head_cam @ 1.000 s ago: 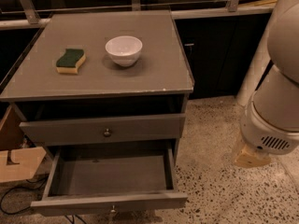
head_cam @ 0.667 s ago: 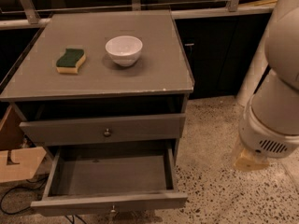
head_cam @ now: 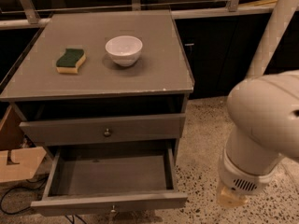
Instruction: Close middle drawer
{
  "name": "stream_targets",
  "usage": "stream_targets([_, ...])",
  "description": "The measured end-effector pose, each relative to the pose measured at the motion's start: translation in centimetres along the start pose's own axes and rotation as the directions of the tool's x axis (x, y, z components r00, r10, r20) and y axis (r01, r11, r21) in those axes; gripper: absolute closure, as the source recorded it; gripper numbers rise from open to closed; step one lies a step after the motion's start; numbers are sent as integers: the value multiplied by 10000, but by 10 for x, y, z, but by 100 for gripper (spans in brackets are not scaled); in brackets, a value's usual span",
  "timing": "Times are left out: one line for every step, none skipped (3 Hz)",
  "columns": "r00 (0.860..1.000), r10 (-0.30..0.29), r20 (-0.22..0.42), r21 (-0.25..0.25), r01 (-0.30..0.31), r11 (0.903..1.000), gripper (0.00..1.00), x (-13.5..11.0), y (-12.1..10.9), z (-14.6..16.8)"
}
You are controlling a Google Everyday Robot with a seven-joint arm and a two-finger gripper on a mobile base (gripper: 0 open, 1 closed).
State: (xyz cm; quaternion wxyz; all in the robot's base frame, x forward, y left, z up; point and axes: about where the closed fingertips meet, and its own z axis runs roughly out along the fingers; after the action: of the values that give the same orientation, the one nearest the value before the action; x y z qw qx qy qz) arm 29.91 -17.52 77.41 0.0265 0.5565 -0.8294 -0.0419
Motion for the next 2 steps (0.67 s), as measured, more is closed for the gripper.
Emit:
stream_targets([9998,-220,34,-963,222,9951,100,-9,18,47])
stream_targets([9998,-220,35,-964,222,9951,100,-9,18,47])
